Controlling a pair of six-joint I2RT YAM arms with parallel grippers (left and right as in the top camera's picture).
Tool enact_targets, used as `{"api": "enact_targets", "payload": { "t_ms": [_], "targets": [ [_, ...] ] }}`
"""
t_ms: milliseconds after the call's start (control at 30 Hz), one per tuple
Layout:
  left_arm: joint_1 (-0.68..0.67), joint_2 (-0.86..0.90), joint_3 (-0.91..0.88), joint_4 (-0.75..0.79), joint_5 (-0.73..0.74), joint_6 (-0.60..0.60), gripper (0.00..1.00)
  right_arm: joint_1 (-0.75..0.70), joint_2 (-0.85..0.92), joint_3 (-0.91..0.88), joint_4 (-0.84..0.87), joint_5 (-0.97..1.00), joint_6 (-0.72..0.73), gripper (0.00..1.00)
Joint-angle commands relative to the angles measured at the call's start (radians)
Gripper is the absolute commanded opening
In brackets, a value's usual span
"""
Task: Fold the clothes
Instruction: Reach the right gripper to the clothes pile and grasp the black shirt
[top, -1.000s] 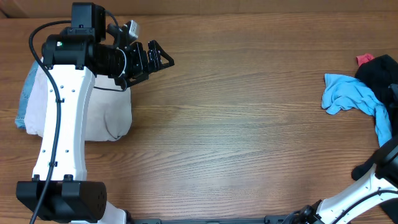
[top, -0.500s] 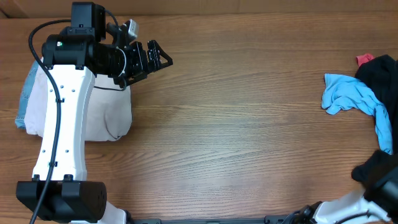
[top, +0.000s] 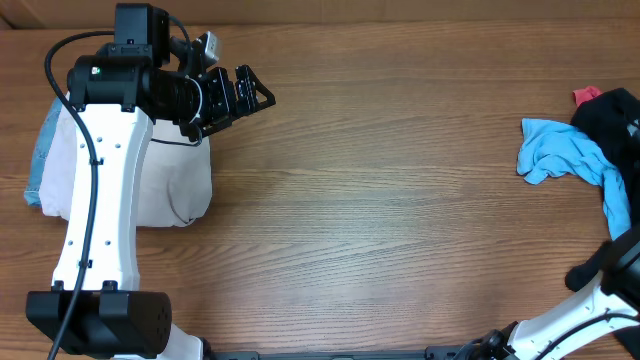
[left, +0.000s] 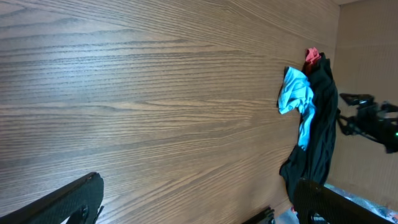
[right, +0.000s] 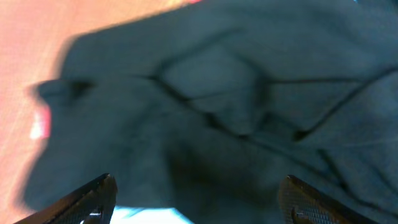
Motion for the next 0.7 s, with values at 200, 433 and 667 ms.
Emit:
{"api": "enact_targets", "payload": {
  "t_ms": [200,433,667],
  "targets": [
    [-0.006,-0.004,0.023,0.002,-0.006,0.009,1.0,-0.022,0.098,0.002,0.011,0.024,0.018,0.66],
    [-0.006,-0.004,0.023,0.002,-0.006,0.008,1.0,-0.023,-0.001,0.002,0.0,-0.088,0.039,0.08],
    [-0.006,-0.004,0.023,0.002,0.005,0.008,1.0,0.018,-0.314,0.002,-0.054,-0.367,0.035,0.04]
  ]
}}
